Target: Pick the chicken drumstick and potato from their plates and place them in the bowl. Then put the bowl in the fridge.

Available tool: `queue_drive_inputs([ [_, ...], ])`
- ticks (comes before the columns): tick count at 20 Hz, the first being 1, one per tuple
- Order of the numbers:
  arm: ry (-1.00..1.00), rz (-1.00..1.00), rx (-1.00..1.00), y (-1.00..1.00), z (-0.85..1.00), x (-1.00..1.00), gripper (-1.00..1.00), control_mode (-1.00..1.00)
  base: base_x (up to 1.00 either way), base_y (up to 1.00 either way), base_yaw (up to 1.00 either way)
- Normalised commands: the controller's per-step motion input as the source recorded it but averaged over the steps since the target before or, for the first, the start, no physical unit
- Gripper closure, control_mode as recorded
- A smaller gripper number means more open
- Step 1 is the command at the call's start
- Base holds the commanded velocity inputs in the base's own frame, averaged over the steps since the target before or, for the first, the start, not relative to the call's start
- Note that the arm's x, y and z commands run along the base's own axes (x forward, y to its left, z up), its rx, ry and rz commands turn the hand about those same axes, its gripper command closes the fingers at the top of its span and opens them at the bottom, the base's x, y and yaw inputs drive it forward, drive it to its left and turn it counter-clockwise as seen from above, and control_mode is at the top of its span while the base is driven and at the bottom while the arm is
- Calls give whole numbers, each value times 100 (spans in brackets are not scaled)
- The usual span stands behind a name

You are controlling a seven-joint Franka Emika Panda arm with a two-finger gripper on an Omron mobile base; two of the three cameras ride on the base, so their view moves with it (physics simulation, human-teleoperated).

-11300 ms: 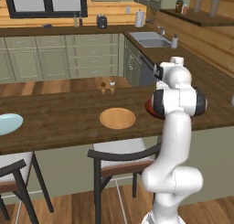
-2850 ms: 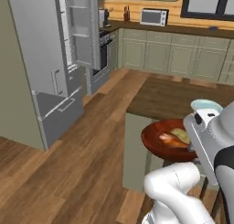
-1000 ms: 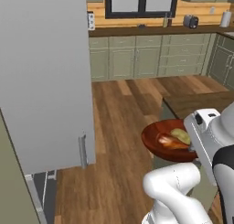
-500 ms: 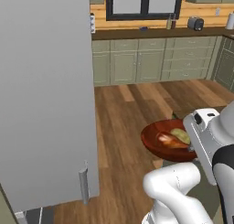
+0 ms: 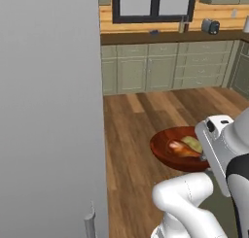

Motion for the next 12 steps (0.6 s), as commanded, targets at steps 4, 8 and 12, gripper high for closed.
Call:
queue_drive_inputs([
  [4,0,0,0,0,0,0,100,100,55,-13,0],
  [8,0,0,0,0,0,0,100,100,76,-14,0],
  [12,0,0,0,0,0,0,100,100,87,-3,0],
])
